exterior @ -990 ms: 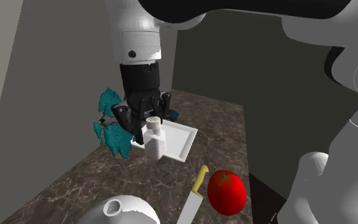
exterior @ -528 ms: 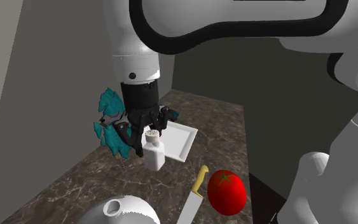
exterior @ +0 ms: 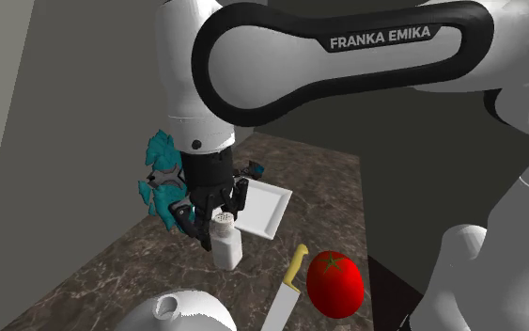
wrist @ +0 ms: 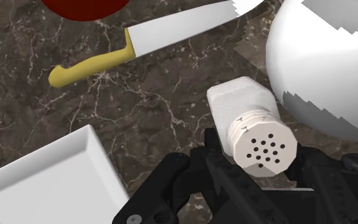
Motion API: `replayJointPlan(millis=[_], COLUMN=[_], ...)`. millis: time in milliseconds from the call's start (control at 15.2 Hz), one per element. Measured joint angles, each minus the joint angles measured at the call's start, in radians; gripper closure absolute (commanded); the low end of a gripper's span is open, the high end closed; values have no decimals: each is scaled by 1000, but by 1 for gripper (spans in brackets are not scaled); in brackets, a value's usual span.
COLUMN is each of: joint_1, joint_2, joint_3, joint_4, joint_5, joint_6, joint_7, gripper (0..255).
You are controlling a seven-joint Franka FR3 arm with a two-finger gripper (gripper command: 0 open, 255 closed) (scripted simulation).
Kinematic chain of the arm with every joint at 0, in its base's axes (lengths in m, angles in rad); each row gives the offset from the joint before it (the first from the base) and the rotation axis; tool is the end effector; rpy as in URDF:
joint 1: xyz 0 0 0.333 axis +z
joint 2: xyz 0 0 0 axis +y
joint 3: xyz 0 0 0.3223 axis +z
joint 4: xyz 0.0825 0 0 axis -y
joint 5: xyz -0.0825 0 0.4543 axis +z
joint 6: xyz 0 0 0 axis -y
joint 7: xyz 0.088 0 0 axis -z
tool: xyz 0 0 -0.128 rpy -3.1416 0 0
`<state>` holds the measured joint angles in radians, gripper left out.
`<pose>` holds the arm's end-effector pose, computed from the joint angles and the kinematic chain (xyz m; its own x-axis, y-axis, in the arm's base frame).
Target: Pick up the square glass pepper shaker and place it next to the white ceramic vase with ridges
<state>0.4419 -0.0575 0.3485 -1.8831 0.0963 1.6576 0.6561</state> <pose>0.4053 0.4294 0.4822 0.9776 0.1092 -0.1801 0.1193 -0.9918 0.0460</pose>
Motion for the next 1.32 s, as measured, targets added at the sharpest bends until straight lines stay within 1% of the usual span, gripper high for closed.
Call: replayJointPlan(millis=[1188, 1320], joint_1=[4, 5], joint_2=[53, 57], joint_3=[6, 7], joint_4=[-187, -197], joint_5=[-12, -13], joint_6=[238, 251], joint_7=[-5, -4], gripper=[255, 255])
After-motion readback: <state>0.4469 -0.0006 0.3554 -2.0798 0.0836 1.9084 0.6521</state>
